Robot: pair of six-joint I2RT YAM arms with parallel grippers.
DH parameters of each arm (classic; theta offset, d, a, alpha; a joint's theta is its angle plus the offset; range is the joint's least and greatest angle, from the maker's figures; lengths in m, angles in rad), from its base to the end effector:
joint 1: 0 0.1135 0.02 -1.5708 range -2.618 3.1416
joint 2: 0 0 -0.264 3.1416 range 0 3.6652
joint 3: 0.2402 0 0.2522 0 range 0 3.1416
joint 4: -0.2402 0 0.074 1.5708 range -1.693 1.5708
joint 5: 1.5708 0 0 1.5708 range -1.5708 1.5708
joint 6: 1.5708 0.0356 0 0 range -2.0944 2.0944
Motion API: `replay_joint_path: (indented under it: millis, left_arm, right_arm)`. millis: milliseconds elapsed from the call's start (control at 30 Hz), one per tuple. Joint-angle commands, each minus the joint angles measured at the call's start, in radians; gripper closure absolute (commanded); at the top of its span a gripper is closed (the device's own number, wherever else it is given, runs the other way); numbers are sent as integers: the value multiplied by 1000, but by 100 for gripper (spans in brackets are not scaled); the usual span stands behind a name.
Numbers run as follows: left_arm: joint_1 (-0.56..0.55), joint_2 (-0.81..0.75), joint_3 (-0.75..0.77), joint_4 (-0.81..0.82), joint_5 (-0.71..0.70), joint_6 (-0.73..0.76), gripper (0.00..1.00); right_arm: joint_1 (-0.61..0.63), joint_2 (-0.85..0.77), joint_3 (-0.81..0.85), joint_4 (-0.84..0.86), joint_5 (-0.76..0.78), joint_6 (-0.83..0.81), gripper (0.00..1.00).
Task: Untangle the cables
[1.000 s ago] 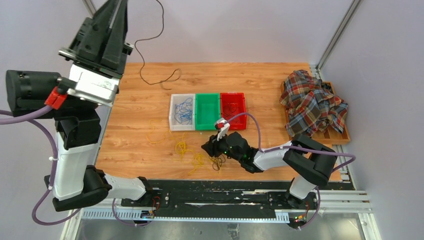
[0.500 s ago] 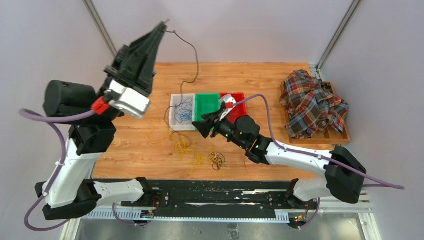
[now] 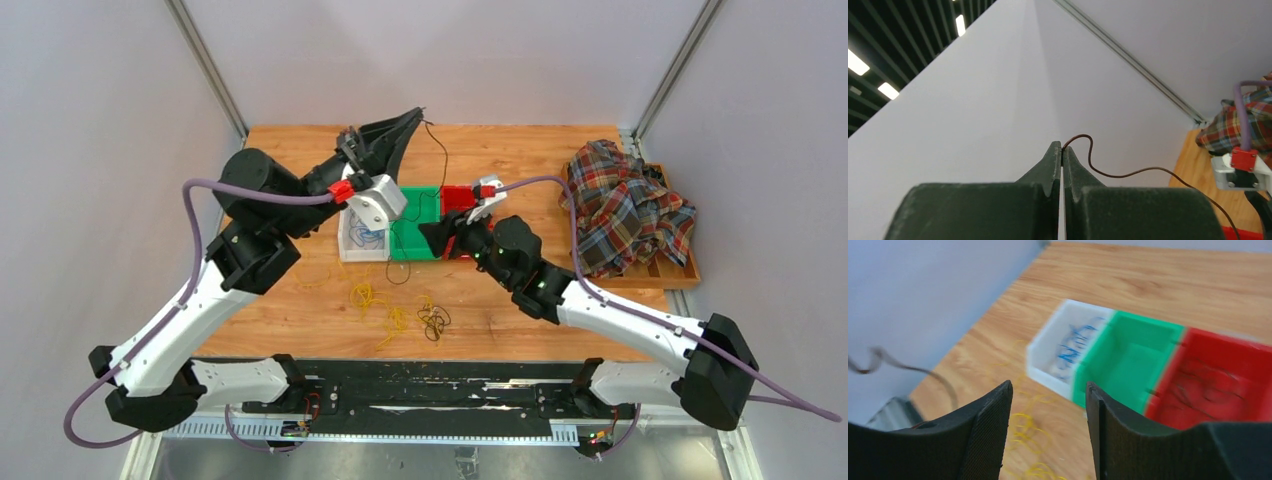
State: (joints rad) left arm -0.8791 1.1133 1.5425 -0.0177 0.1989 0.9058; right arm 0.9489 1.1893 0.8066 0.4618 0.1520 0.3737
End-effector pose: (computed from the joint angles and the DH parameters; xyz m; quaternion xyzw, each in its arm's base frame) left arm 0.1228 -0.1593 0.5504 0.4765 0.2773 -0.0433 0.8332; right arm 0.1676 0.2246 0.3313 -0.1384 0.6647 0.4091 0.6096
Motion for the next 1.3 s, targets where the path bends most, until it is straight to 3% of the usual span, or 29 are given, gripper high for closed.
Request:
replay_joint_path:
  millis: [0,200,533,1267]
  left_arm:
    - [3,39,-22,23,-11,8,99]
    - [3,112,-63,71,-68,45,100]
    - [11,277,-108,153,-169,129,99]
    - [81,569,78,198,-174,220,99]
  right_arm:
    - [-134,-21,-28,-292,159,74,45]
    - [-284,-88,-131,-314,175,100,45]
    - [-494,-159,-137,-438,208,107,45]
    - [-516,-244,-214,-422,155,141,48]
